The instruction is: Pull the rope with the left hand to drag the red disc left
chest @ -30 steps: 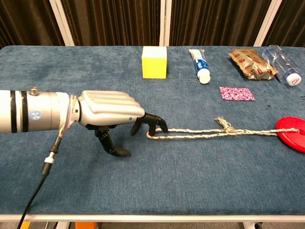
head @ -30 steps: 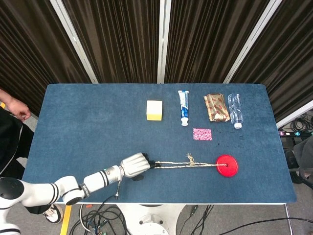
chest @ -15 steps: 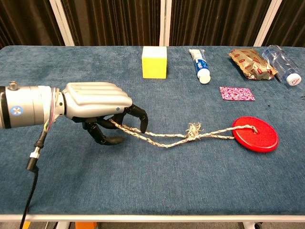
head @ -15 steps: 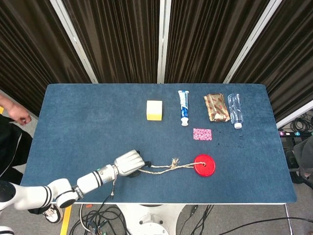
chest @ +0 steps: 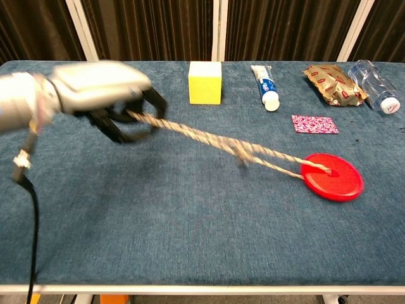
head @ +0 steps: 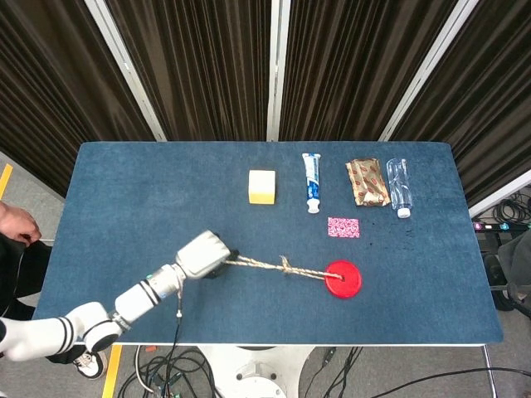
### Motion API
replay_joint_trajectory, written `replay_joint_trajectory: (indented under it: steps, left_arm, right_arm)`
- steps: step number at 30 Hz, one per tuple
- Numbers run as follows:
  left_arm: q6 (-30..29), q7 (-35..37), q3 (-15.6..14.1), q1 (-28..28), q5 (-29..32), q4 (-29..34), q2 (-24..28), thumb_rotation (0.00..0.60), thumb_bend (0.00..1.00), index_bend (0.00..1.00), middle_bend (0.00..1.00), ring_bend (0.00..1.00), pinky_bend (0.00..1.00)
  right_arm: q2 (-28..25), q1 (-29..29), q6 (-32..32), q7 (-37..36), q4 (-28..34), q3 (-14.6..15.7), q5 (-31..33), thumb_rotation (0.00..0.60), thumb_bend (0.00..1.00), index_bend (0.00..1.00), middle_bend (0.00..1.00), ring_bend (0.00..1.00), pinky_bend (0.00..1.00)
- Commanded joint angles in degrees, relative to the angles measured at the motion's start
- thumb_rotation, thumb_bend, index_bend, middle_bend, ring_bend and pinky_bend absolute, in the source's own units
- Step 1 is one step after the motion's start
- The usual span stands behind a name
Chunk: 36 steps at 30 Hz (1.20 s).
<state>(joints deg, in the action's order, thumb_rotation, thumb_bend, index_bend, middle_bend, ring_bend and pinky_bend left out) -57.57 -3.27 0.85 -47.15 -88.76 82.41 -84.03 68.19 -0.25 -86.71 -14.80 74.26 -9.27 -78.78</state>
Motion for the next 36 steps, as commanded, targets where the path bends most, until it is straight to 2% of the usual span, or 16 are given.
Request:
replay_joint_trajectory:
  steps: [1,11,17,27,36]
  left_arm:
    - [-2.8,-1.0,1.2,2.8,2.7,-0.6,2.9,0.6,0.48,0.78,0.96,0.76,0.64]
    - [-8.1,-5.1,3.6,10.6,12.4,-4.9,12.1,0.6,0.48,0.78,0.96,0.77,0.65]
    - [-10.2,-6.5,4.5,13.9,15.0,-5.8,16.7,0.6,0.48,0.78,0.97,0.78,0.66]
    - [-11.3,-8.4,6.9,16.9,19.2,-7.3,20.8,0.6,0.48,0.79,0.97,0.78,0.66]
    - [-13.0,-11.2,9.9,18.8,23.8,-5.8,23.9,0.6,0.48,0.8,0.97,0.79,0.66]
  right_arm:
    - [0.0,0.1,0.0,0.4,0.3,0.1,-0.3,0.6,0.29,0.0,0.0,0.0,0.0]
    - [0.3,0.8,0.3,2.2,1.4,0.4,-1.0,0.6,0.29,0.0,0.0,0.0,0.0]
    - [0.2,0.8,0.2,2.5,1.8,0.4,-0.9,0.6,0.29,0.0,0.0,0.0,0.0]
    - [0.2,0.9,0.2,2.7,1.8,0.5,-0.9,0.6,0.29,0.0,0.0,0.0,0.0]
    - [0.6,1.2,0.6,3.0,1.8,0.7,-1.1,0.6,0.29,0.0,0.0,0.0,0.0]
